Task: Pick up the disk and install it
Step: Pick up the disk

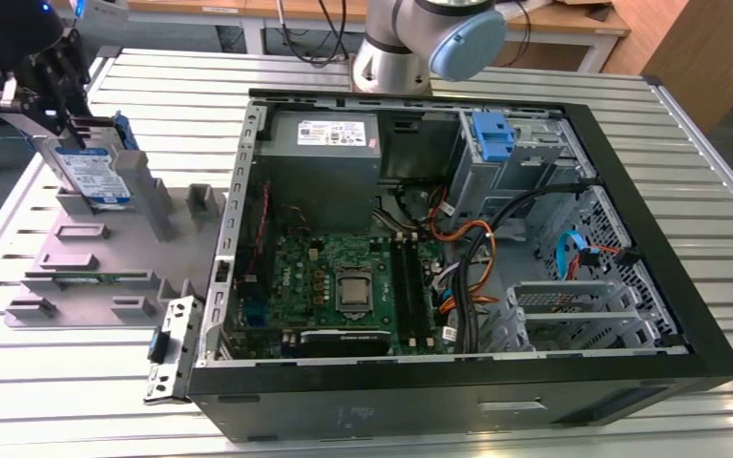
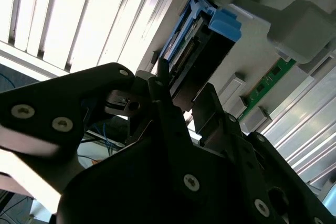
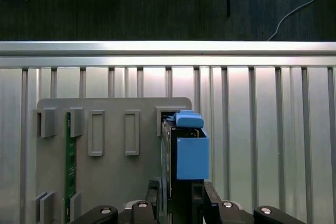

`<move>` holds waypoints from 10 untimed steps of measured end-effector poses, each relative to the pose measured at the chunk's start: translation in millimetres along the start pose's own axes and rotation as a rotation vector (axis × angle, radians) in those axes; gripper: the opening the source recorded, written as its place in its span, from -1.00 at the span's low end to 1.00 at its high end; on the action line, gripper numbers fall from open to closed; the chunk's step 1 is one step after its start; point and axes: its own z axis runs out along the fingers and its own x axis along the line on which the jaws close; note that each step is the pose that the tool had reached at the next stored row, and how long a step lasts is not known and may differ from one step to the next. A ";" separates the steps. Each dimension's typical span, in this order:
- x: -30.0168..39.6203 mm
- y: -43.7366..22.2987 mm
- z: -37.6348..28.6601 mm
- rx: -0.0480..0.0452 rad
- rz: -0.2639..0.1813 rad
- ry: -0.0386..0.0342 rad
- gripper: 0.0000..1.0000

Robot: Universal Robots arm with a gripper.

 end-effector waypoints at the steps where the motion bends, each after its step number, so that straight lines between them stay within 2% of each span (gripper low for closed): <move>1: 0.1 -0.1 0.0 0.0001 0.000 0.0000 -0.11; 8: 0.5 0.0 0.0 0.0000 0.000 0.0000 -0.14; 9: 0.6 0.0 0.0 0.0000 0.000 0.0000 -0.28; 10: 0.7 0.0 0.0 0.0000 0.000 0.0000 -0.28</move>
